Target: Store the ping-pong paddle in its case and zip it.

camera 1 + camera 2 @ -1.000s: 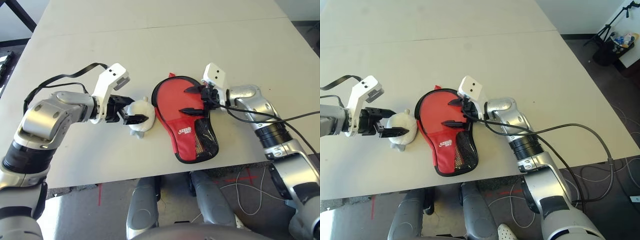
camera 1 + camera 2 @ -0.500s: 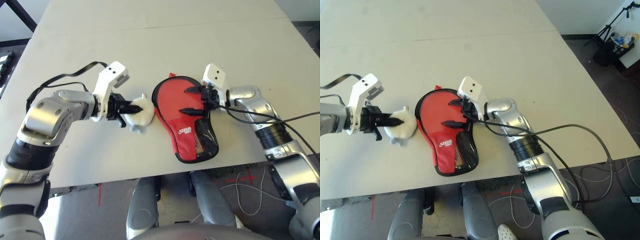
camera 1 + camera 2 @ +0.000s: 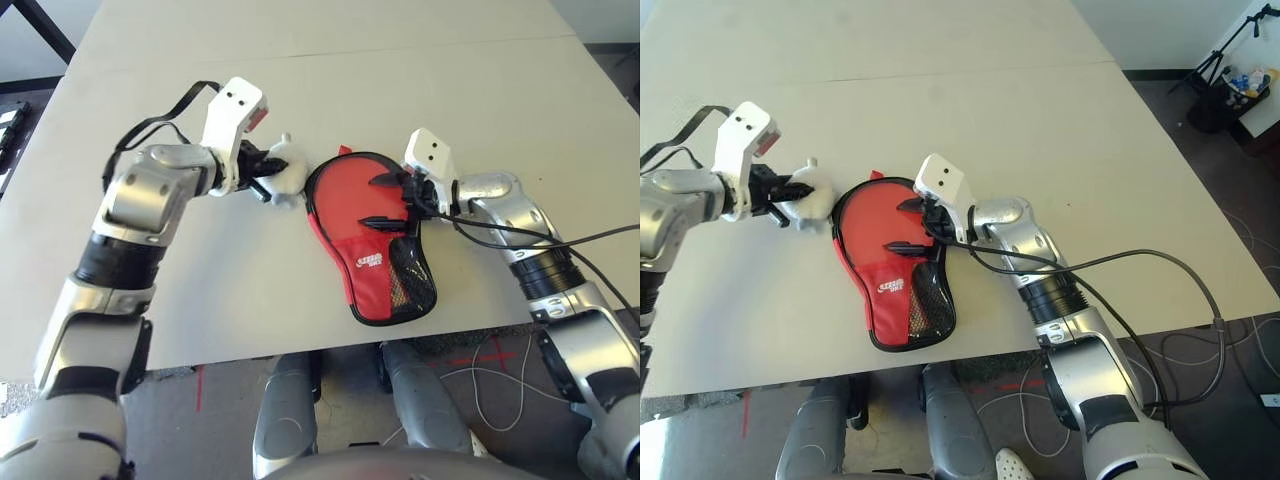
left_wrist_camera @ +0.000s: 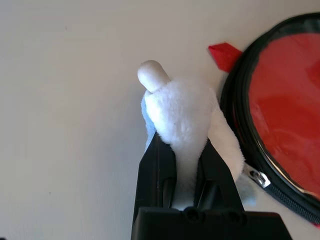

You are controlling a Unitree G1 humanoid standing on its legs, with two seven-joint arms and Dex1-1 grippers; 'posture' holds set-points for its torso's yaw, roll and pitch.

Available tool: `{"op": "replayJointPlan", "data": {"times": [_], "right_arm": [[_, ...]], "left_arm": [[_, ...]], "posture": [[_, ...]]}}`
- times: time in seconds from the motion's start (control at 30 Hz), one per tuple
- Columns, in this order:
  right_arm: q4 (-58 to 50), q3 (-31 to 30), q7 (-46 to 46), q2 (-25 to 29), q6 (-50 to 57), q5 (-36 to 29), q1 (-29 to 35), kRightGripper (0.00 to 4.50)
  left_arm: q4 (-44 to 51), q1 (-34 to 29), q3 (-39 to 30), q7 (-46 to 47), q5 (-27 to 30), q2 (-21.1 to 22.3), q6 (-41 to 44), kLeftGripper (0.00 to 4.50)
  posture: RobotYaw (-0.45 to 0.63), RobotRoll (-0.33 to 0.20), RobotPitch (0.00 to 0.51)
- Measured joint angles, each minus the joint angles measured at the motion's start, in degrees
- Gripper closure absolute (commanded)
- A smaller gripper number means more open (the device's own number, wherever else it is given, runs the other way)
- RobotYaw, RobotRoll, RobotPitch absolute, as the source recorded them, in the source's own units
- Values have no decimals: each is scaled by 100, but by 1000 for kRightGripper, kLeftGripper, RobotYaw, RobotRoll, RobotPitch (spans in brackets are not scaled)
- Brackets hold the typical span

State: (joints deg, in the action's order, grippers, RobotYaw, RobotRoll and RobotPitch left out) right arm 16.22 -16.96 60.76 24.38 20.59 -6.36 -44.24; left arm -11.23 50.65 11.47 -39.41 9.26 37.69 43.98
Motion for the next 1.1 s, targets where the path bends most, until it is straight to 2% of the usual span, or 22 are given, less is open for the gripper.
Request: {"op": "replayJointPlan", "data": {"times": [0.37, 0.7, 0.93, 1.1], "right_arm": [[-40, 1, -42, -45, 27, 69, 17, 0], [-119, 14, -72, -41, 75, 84, 54, 0], [-201, 18, -111, -43, 139, 90, 83, 0], [-259, 25, -141, -44, 160, 91, 115, 0]], "left_arm": [[-2701, 1426, 123, 391, -914, -1241, -1837, 4242], [-4880, 2385, 62, 658, -1274, -2225, -3296, 4242], [-5671, 2872, 9, 820, -1410, -2760, -3899, 4244], [-5901, 3116, -83, 830, -1447, -3091, -4071, 4245]], "posture": [[-56, 0, 288], [-78, 0, 287], [-94, 0, 286], [-104, 0, 288]]}}
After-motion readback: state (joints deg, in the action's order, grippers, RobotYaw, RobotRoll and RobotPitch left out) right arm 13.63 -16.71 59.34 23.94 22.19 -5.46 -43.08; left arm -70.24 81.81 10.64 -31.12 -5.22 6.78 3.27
